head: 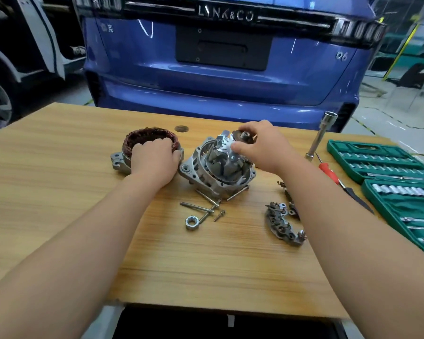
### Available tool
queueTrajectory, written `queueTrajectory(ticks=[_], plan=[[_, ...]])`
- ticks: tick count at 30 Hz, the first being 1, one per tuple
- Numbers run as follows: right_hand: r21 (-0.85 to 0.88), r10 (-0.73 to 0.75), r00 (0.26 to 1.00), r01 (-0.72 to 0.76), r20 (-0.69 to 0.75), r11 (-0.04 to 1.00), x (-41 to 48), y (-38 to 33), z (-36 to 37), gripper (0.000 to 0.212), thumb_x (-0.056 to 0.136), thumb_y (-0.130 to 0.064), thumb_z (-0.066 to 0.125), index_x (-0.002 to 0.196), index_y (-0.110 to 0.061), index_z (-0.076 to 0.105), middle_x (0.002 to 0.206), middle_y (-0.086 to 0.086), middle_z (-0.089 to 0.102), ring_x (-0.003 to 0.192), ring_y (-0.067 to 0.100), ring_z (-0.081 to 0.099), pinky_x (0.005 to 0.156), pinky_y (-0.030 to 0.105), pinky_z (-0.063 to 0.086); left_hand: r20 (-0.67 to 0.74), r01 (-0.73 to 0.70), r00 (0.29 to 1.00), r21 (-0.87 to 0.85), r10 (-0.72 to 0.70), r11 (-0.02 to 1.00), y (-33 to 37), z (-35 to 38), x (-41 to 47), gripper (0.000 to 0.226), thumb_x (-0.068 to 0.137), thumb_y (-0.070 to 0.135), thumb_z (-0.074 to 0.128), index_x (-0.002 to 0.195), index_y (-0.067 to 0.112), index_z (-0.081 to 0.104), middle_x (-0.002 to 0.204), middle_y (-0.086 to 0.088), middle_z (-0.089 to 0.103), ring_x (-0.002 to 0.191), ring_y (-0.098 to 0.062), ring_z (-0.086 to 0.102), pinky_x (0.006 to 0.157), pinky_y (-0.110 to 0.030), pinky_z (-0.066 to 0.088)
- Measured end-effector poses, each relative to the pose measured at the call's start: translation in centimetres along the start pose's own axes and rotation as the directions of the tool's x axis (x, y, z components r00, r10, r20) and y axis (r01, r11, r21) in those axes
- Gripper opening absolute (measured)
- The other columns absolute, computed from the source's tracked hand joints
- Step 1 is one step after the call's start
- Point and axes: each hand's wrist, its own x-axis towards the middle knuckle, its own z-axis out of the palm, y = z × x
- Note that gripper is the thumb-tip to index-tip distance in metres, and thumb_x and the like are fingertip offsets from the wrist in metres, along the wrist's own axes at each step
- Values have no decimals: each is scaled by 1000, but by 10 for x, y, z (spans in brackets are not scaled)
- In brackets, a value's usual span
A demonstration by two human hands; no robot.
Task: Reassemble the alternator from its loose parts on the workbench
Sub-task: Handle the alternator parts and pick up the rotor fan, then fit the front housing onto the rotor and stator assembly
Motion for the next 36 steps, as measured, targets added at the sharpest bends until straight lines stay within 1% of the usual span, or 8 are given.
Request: queueTrajectory(ticks=[3,6,12,18,24,30,33,36], plan=[[33,-85,993,83,85,996,1,5,-4,49,85,-41,70,130,-28,55,115,-6,49,97,10,52,67,14,42,-174,-63,985,-350,1,935,11,-3,-8,41,99,40,40,130,16,53,126,-7,57,114,-27,50,96,-43,37],[33,-170,977,167,127,985,6,0,-2,48,83,-38,72,128,-31,56,112,-10,49,94,4,51,67,7,35,-121,-140,990,-781,73,609,48,-12,-11,46,101,43,30,140,24,45,138,2,50,120,-8,42,99,-30,35],[-92,-170,985,166,-42,982,6,-18,6,38,75,-54,73,98,-26,59,92,-7,53,75,6,52,60,17,41,48,6,995,-900,86,435,65,4,-15,38,104,36,28,139,35,43,136,5,52,120,-13,47,93,-31,36],[-450,-83,996,84,24,889,12,-31,7,61,75,-71,60,106,-19,55,94,-2,57,79,16,56,59,31,45,90,70,995,-939,44,338,64,4,-11,39,102,31,32,139,34,45,134,8,50,124,-14,46,96,-28,35],[-191,-227,941,279,251,941,5,-24,-7,48,85,-33,71,130,-26,56,110,-7,52,95,12,51,74,20,40,86,60,995,-925,52,375,63,0,-10,39,101,26,33,136,32,49,134,6,54,119,-15,50,93,-30,39],[-506,-129,991,134,46,852,8,-30,5,58,85,-67,51,123,-24,58,129,1,49,117,24,42,95,41,35,-11,-36,998,-903,60,427,61,-3,-14,39,104,29,33,140,26,47,134,9,52,119,-4,45,90,-18,32],[-374,-138,987,160,84,914,1,-23,-3,48,93,-55,47,128,-24,57,126,2,51,119,25,44,96,43,37,-320,-216,947,-563,30,798,32,0,-14,39,101,33,39,136,19,50,129,1,57,119,-14,47,98,-30,35],[-271,-100,984,137,144,953,-11,-12,6,39,96,-41,51,129,-21,56,120,-1,53,113,20,48,95,38,41,-58,-93,994,9,94,996,-2,0,-5,40,96,44,45,124,17,53,108,-4,62,99,-24,55,93,-42,42]])
